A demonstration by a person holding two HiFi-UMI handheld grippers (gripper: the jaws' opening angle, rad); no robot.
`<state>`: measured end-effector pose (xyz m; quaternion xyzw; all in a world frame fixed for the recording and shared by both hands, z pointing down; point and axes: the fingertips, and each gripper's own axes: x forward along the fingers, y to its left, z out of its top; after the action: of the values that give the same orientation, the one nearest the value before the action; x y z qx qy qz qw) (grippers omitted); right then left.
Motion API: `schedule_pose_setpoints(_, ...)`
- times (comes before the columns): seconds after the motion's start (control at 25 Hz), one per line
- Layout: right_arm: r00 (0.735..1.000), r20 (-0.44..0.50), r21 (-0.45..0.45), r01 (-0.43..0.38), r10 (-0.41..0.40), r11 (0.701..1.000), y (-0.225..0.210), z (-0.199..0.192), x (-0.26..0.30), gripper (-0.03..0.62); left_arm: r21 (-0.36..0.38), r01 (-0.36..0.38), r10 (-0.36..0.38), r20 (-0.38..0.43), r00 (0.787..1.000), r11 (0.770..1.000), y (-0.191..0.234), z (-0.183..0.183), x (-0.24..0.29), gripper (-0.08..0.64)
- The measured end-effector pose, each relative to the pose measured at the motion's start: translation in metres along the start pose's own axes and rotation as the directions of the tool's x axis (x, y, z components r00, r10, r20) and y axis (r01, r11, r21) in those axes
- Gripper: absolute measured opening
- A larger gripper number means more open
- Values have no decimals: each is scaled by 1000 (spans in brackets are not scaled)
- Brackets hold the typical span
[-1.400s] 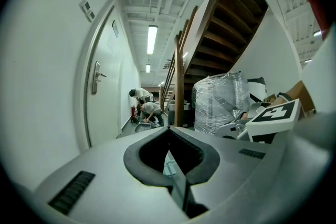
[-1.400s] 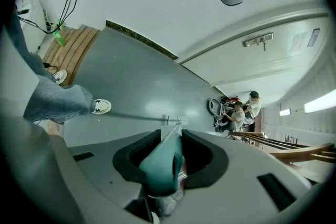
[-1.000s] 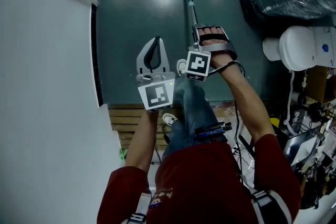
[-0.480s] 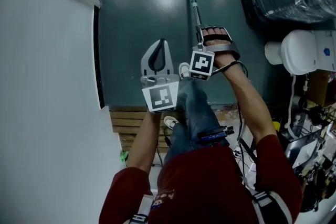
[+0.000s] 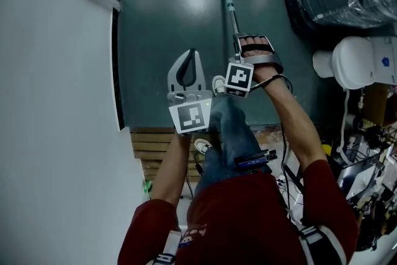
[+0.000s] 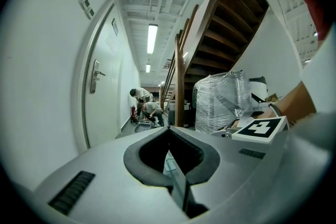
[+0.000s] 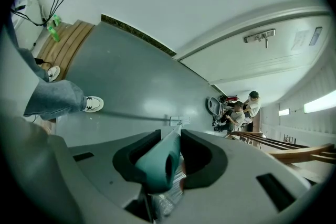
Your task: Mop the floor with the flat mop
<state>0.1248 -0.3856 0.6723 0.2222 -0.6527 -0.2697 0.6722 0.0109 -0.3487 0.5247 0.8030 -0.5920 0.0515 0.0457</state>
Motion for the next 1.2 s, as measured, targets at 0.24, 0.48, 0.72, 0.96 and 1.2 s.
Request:
schedule_pose_setpoints(0.24, 1000, -13, 11, 15, -14, 1000, 0, 1, -4, 118, 2, 4, -4, 1, 1000, 1000, 1, 2, -5, 15)
schedule_pose_setpoints(0.48, 1000, -19, 22, 7, -6, 1000, 10, 14, -25, 118, -4, -5, 5, 20, 1000, 1000, 11, 7, -30, 15)
schedule_pose_setpoints(0.72, 999, -29, 32, -38, 39, 999, 17, 19, -60, 118, -3, -8, 8, 32, 999, 1000, 8, 17, -56, 15)
schedule_pose_setpoints(0.96, 999, -25, 41, -39, 40, 998, 38, 20, -87, 118, 6, -7, 7, 42, 999, 1000, 0, 31, -86, 15)
schedule_pose_setpoints(1.2, 997, -31, 52, -66, 68, 996, 60, 20, -117, 118, 13, -5, 4, 53, 999, 1000, -7, 42, -113, 15)
